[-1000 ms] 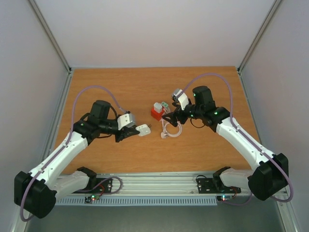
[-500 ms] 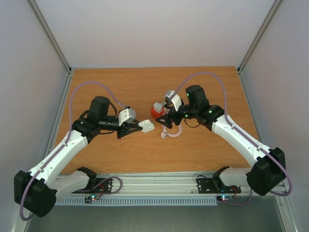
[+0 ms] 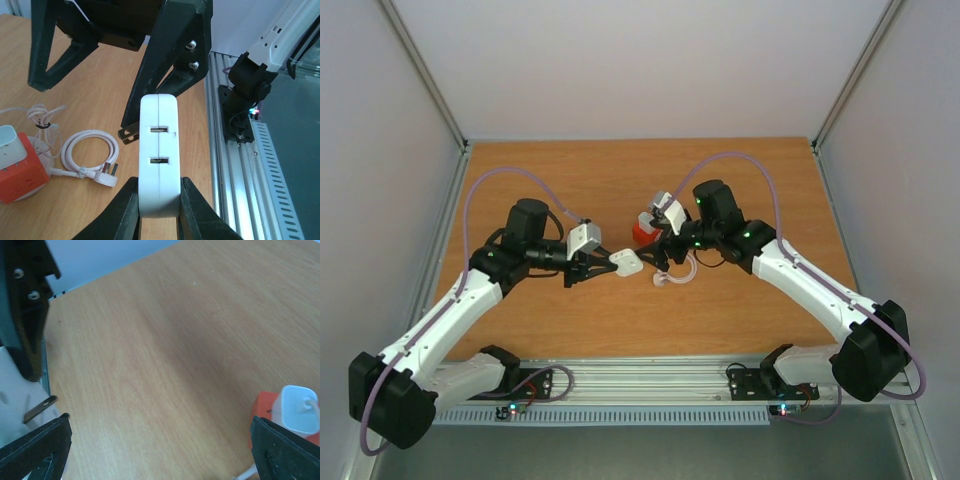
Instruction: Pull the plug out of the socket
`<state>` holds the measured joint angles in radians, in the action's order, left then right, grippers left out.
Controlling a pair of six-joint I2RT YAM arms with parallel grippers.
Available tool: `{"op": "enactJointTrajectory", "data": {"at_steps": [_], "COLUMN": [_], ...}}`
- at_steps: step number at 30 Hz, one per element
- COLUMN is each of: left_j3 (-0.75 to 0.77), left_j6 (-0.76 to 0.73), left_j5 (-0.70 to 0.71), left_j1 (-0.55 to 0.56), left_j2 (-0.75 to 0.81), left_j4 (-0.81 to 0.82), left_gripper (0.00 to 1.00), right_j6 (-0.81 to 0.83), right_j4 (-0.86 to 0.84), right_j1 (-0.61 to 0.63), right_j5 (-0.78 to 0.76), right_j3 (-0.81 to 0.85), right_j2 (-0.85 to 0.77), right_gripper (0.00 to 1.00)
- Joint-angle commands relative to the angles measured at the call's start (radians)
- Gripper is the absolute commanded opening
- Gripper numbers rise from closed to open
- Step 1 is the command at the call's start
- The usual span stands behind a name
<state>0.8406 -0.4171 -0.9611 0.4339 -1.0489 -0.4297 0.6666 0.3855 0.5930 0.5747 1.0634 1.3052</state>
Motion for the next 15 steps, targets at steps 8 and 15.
{"op": "enactJointTrajectory", "data": {"at_steps": [8,15], "left_j3": [0.044,0.037], "left_j6": [0.032,-0.095], "left_j5": [-0.003,0.036], "left_j1": [0.0,0.0], "left_j2": [-0.015,0.025], "left_j4": [0.054,-0.052], "left_gripper": [0.16,0.16], "right_j6": [-0.013,0.06], "right_j4": [-0.005,0.15], "right_j1": [0.057,-0.045], "right_j5": [0.076,0.131], "right_j3": [0.023,0.054], "right_j2": [-0.026,-0.034], "right_gripper": [0.99,0.98]}}
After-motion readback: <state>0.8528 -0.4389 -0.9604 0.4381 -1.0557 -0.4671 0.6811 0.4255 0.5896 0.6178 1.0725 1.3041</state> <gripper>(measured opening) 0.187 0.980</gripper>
